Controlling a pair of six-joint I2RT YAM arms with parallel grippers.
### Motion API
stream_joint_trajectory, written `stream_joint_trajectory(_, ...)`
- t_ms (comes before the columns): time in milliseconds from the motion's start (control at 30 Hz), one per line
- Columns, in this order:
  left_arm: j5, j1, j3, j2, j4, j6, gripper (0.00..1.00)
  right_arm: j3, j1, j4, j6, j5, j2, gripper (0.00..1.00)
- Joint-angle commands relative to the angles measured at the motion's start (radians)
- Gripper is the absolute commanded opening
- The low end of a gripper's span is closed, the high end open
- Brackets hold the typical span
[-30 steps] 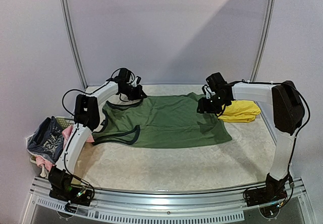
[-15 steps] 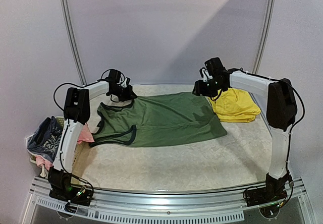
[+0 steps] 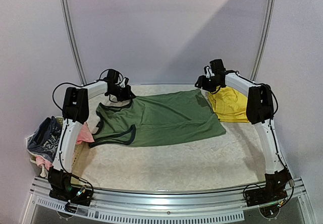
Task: Fold and stack the mixed laundry pile
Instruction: Fold the 1/3-folded tank top at the center of the board.
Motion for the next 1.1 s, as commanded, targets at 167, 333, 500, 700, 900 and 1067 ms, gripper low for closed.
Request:
stream_joint_trajectory(167,0.012,-0.002,0.015,0.013,-0.054,0.009,0.0,0.194,-0.053,0.162,0.213,-0.096,0.185,0.56)
stream_joint_trajectory(333,0.017,-0.013,0.022,0.015,-0.056,0.005,0.0,0.276,-0.053,0.236,0.321,-0.085,0.287,0.56)
stream_joint_trajectory(500,0.018,-0.022,0.022,0.015,-0.054,-0.007,0.0,0.324,-0.054,0.21,0.381,-0.061,0.351,0.58)
stream_joint_trajectory(700,0.017,-0.036,0.029,0.011,-0.053,-0.011,0.0,0.323,-0.043,0.21,0.423,-0.06,0.381,0.57)
stream_joint_trajectory(900,0.013,-0.04,0.029,0.007,-0.071,0.002,0.0,0.332,-0.04,0.256,0.463,-0.081,0.41,0.45)
stream_joint_trajectory(1067,0.004,-0.039,0.032,0.013,-0.078,0.011,0.0,0.333,-0.045,0.268,0.461,-0.075,0.409,0.33)
